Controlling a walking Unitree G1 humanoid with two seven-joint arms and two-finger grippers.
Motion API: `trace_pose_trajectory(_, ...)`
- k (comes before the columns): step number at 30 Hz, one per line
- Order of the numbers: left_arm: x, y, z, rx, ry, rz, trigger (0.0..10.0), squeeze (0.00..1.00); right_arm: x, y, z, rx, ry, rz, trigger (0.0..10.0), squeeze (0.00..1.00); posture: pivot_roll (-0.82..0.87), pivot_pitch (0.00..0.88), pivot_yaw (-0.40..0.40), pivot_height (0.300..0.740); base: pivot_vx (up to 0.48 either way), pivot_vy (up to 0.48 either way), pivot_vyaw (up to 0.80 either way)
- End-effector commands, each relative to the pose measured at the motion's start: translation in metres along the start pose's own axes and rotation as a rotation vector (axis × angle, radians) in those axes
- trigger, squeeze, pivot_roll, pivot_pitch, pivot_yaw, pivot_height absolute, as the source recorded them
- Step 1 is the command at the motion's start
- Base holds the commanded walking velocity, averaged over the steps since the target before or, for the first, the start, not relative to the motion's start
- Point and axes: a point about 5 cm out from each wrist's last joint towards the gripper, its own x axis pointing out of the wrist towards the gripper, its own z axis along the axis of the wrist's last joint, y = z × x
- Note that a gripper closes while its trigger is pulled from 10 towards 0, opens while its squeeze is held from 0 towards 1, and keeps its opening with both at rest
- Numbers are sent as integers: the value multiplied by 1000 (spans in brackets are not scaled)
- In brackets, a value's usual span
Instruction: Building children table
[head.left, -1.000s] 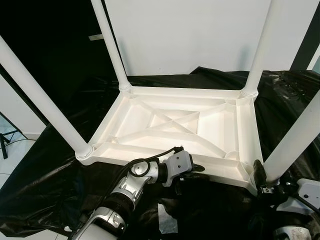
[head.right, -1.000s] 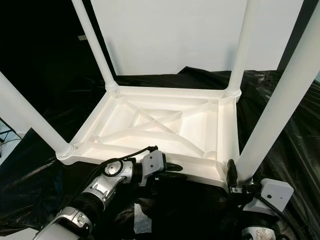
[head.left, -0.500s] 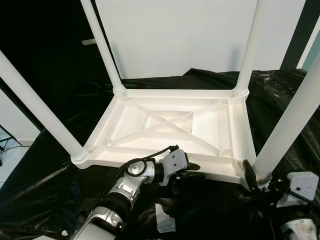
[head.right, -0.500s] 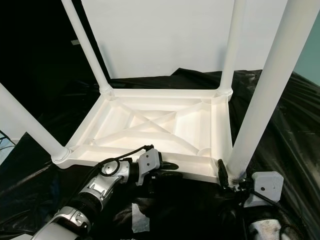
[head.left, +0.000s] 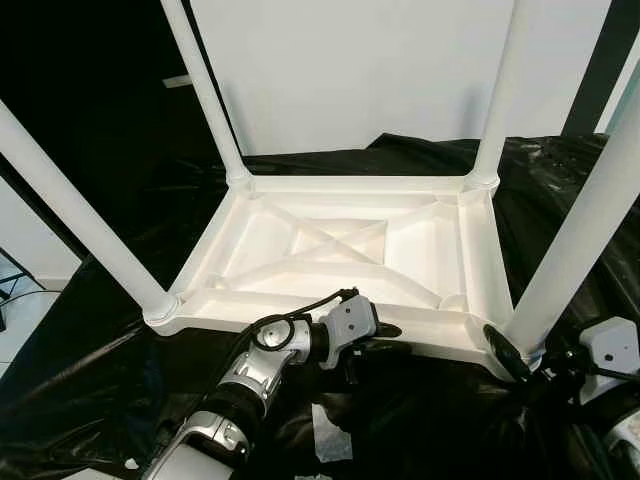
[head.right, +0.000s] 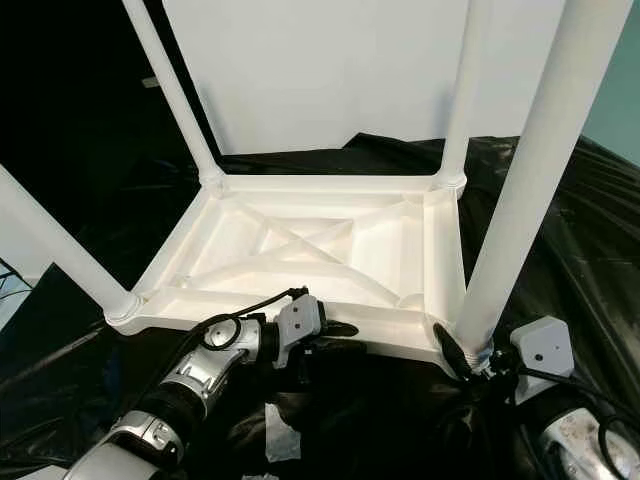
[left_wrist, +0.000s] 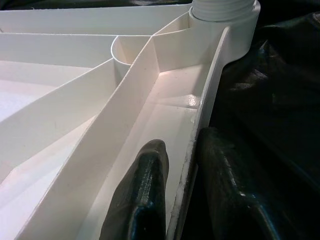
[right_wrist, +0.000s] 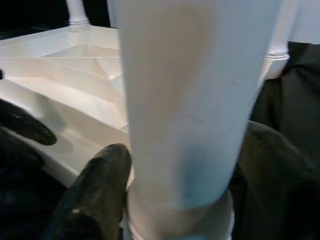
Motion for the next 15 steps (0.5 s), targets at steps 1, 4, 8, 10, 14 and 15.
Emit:
trace_pose_trajectory(1,-4,-11,-30,-86,124,63,0,0,0,-4,-3,4,19,21,471,0,-177,0,94,740,0,0,0)
trace_pose_trajectory(4,-4,-12,-30,-87,123,63,0,0,-1,-12,-4,-10,50,64,0,0,-174,0,92,740,0,0,0)
trace_pose_trajectory(8,-4,-12,-31,-89,123,63,0,0,-5,-12,-10,1,84,89,0,0,-172,0,91,740,0,0,0)
trace_pose_trajectory(10,-4,-13,-31,-90,122,64,0,0,-9,-10,-15,27,107,88,0,0,-170,0,91,740,0,0,0)
trace_pose_trajectory(14,-4,-14,-32,-92,123,62,0,0,-13,2,-22,94,119,54,0,0,-170,0,91,740,0,0,0)
trace_pose_trajectory(15,-4,-14,-32,-91,123,62,0,0,-13,6,-23,112,117,41,0,0,-170,0,91,740,0,0,0)
